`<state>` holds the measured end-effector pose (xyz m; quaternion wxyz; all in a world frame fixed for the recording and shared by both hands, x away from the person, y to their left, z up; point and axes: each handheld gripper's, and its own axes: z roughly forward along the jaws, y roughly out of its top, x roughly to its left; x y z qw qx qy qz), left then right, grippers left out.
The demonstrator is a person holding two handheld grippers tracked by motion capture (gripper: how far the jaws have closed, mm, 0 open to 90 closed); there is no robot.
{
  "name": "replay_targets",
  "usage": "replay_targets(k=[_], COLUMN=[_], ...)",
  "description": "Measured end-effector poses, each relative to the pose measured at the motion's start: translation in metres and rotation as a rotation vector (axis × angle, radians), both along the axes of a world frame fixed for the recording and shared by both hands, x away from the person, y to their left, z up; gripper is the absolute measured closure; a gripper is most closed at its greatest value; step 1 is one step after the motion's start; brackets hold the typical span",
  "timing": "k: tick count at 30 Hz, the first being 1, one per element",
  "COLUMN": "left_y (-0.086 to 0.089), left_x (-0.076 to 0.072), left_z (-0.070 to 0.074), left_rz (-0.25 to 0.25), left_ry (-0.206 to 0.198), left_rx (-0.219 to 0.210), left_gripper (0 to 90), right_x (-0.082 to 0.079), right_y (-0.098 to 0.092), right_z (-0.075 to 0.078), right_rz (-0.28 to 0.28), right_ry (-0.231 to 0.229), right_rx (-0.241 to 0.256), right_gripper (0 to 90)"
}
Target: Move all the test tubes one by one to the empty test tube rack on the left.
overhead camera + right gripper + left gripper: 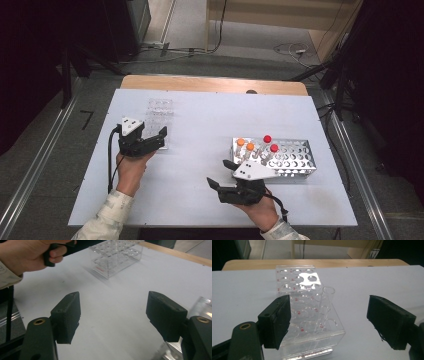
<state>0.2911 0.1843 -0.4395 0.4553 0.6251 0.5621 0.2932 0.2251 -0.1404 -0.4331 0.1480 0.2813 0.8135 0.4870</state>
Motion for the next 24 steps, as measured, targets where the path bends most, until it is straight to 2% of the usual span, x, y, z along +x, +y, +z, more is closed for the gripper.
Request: replay_targets(k=[2, 4, 6, 18, 24], left_y=[0.002, 0.005, 0.006, 0.003, 0.005], left_x=[-0.004, -0.008, -0.011, -0.017, -0.016], left_z=[0.001, 0.003, 0.004, 0.001, 0.001], left_rz=[0.019, 0.023, 0.025, 0.016, 0.035], left_ry=[-0.012, -0.019, -0.029, -0.037, -0.031], left_rx=[-0.003, -0.038, -0.055, -0.033, -0.021], left_gripper=[18.0, 17.9, 17.9, 17.9, 15.7], right_x=[-0.001, -0.001, -0.002, -0.009, -0.011], right_y=[-0.009, -0.02, -0.03, -0.085, -0.108], right_z=[0.0, 0.002, 0.003, 0.002, -0.001], right_rz=[-0.023, -0.044, -0.068, -0.193, -0.264], right_ry=[0.0, -0.005, -0.007, -0.017, -0.03], right_rx=[0.005, 0.007, 0.019, 0.029, 0.023], right_gripper=[26.5, 26.6, 26.5, 26.7, 26.7])
